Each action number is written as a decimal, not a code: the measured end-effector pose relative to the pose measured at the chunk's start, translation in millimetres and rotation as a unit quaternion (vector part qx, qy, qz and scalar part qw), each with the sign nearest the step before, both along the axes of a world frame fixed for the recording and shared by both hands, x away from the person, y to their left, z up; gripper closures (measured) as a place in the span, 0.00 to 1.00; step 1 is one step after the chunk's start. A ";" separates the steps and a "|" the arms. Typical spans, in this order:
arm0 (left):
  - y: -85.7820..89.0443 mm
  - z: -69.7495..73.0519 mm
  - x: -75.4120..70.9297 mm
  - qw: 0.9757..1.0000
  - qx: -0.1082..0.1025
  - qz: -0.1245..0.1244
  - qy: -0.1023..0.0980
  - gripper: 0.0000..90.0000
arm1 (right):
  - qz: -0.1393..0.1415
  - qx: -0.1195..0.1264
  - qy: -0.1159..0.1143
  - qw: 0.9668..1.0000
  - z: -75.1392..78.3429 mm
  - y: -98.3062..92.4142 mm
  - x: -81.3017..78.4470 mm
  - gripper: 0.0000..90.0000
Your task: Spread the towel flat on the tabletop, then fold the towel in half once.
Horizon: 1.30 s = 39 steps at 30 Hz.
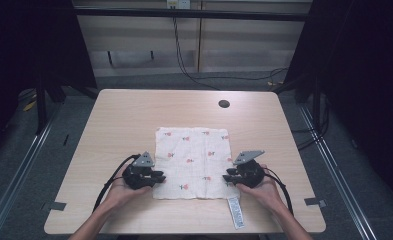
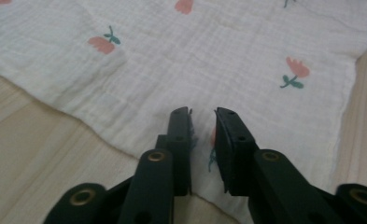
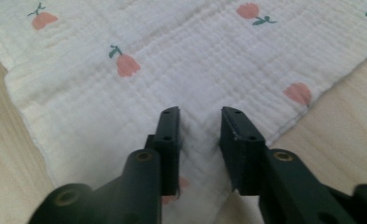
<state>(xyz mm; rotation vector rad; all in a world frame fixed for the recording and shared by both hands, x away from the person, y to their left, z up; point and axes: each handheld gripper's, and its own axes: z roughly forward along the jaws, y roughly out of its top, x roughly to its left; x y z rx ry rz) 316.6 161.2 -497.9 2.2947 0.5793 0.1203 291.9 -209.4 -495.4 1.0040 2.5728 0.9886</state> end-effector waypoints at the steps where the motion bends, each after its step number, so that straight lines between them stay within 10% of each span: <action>1: 0.6 0.3 -2.6 1.000 0.004 0.000 -0.003 0.92 | 0.000 0.005 -0.001 1.000 -0.4 -1.1 0.0 0.87; 28: 9.7 5.4 -49.7 0.996 0.005 -0.069 0.055 0.99 | 0.020 0.043 0.049 0.998 1.5 -4.4 -57.0 0.92; 39: 17.4 19.8 -36.4 0.996 -0.030 -0.057 0.054 0.77 | -0.024 0.076 -0.003 0.997 22.1 -22.2 -32.8 0.86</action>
